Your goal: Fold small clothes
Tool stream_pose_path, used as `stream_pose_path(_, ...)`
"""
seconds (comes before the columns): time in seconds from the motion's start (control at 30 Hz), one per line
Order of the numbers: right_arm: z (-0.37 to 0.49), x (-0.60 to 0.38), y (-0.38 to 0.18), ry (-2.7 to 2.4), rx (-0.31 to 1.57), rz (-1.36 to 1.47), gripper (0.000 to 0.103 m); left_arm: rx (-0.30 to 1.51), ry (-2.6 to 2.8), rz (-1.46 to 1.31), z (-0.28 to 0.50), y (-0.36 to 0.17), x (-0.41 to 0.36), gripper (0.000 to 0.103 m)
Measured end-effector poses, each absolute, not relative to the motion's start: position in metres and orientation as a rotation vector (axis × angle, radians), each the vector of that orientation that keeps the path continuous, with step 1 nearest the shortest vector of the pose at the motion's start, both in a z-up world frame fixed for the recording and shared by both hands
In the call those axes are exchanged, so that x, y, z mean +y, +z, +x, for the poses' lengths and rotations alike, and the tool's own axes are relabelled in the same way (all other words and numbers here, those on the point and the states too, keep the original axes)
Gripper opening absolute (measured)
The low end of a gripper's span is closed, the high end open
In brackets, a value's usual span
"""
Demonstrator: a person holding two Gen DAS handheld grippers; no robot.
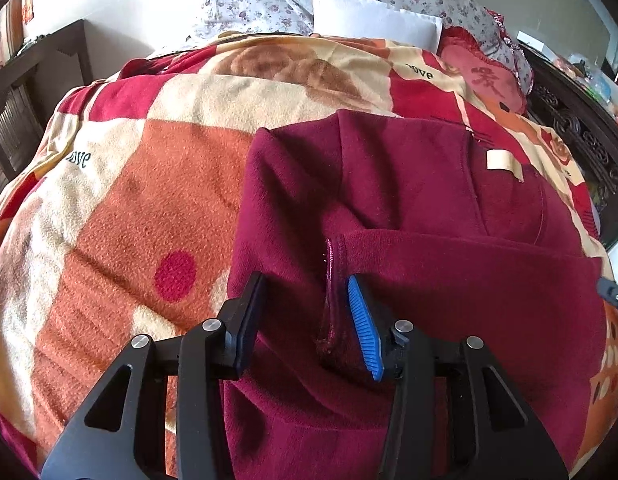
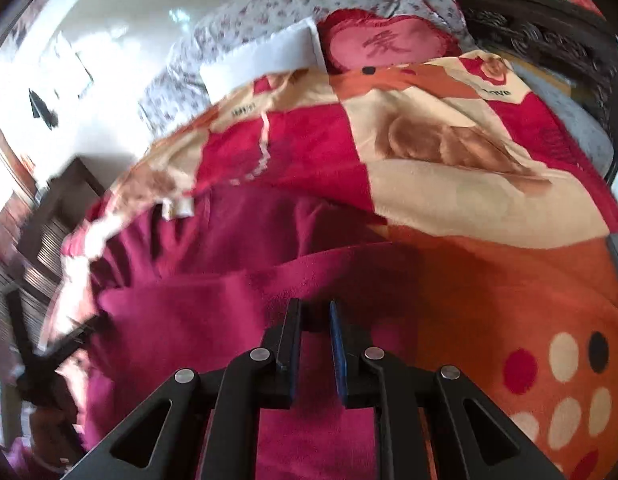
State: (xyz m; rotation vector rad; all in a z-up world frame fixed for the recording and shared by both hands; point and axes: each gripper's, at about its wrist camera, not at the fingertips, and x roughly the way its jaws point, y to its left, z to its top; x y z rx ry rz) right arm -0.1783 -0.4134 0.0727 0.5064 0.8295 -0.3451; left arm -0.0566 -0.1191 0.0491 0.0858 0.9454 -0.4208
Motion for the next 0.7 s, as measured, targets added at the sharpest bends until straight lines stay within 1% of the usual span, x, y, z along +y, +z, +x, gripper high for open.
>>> stream_pose_path(0.07, -0.163, -0.418, 0.058, -0.358, 0.867, 0.499, 0.013, 0.939, -0.415, 0.097, -0.057, 0.048, -0.121, 0.043)
stream_pose_path(0.2, -0.156, -0.427, 0.06, -0.369, 0.857, 0.531, 0.013, 0.931, -0.408, 0.122, -0.059, 0.049, -0.123, 0.044)
stream_pose_path(0.43, -0.197, -0.402, 0.081, -0.358, 0.852, 0.491, 0.013, 0.931, -0.414, 0.126, -0.061, 0.051, -0.122, 0.044)
stream_pose_path(0.57, -0.214, -0.393, 0.06, -0.382, 0.897, 0.495, 0.017, 0.926, -0.413, 0.132, -0.063, 0.052, -0.121, 0.044)
stream_pose_path(0.7, -0.213, -0.395, 0.038, -0.385, 0.931, 0.52, 0.018, 0.925, -0.414, 0.14, -0.068, 0.055, -0.119, 0.044)
